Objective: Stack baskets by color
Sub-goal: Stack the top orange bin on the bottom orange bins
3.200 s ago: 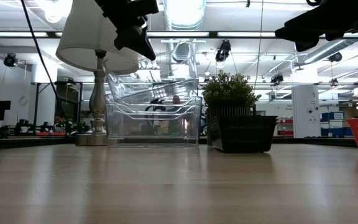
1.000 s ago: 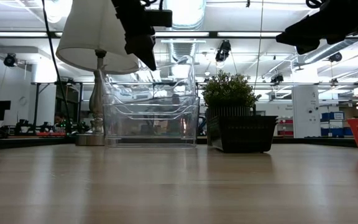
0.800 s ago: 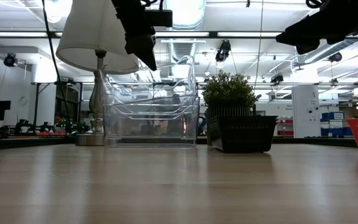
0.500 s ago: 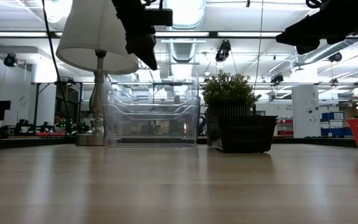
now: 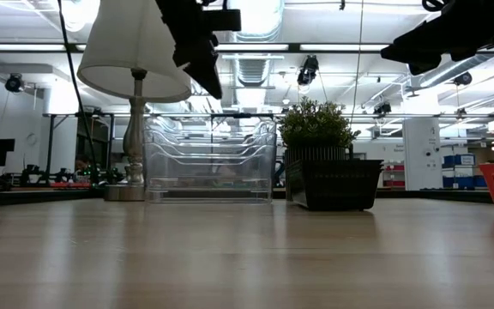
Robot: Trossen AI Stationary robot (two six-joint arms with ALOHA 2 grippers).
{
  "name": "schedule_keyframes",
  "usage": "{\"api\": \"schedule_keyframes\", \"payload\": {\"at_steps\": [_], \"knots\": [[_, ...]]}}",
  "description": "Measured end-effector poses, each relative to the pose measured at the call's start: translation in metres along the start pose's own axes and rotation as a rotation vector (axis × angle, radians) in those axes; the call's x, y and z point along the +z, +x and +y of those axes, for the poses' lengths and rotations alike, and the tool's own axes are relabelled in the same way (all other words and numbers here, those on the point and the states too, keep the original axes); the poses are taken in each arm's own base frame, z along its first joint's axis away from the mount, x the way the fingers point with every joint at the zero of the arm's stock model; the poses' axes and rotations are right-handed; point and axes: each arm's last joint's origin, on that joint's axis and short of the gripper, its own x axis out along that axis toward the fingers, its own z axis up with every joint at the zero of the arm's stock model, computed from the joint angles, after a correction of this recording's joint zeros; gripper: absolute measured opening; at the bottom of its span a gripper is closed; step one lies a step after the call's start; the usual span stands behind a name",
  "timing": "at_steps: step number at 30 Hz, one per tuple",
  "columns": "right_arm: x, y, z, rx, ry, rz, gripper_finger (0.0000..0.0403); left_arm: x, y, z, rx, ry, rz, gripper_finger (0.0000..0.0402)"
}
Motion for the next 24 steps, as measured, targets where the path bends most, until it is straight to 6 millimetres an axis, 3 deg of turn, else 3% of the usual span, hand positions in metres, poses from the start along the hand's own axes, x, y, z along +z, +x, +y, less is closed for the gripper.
{"api": "schedule_keyframes", "payload": {"at_steps": [7,15,24], "knots": [[0.000,0.000,0.000,0.000,0.000,0.000,0.0160,0.003,-0.001,-0.011,-0.171,0.000,-0.065,0.0102],[-0.001,0.000,0.000,0.000,0.018,0.001,0.0160,0.004,0.000,-0.040,-0.223,0.045,-0.163,0.0102],[-0.001,0.000,0.000,0.000,0.042,0.000,0.0160,0.000,-0.016,-0.067,-0.265,0.012,-0.361,0.0102]]}}
